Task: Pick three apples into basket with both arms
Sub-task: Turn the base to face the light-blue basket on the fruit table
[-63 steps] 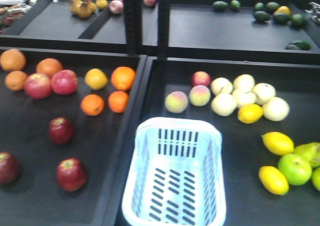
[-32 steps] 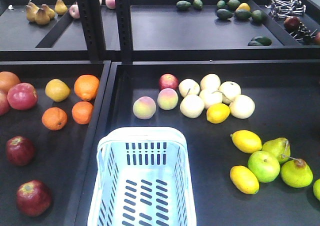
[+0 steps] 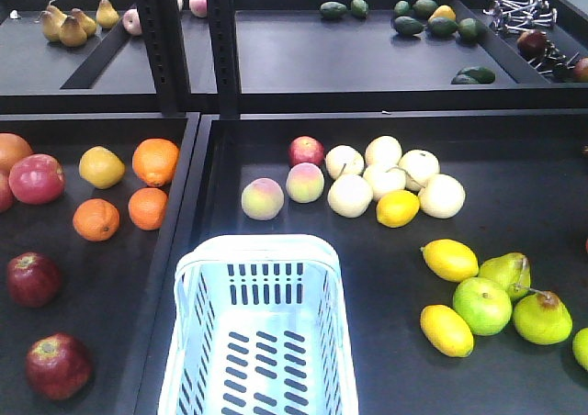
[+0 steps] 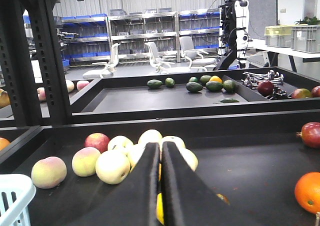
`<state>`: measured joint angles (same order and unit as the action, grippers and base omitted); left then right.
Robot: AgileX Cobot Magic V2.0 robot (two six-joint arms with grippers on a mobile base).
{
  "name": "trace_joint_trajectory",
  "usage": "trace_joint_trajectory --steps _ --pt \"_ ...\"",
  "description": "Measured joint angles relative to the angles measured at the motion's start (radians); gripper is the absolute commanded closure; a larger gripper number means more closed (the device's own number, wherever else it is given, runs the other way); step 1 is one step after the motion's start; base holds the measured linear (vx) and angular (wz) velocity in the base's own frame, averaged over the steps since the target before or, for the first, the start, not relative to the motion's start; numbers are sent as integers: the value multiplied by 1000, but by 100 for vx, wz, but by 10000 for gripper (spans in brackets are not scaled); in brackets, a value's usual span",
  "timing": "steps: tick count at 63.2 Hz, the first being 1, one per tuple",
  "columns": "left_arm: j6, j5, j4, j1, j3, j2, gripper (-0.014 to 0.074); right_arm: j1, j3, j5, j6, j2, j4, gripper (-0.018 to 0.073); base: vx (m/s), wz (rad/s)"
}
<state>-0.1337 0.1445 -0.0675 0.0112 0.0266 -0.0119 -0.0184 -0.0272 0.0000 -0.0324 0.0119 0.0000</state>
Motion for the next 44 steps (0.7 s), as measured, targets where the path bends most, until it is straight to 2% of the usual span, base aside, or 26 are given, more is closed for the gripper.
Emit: trace_joint_trajectory --steps 44 --pt "0 0 0 0 0 0 603 0 0 0 0 0 0 568 0 0"
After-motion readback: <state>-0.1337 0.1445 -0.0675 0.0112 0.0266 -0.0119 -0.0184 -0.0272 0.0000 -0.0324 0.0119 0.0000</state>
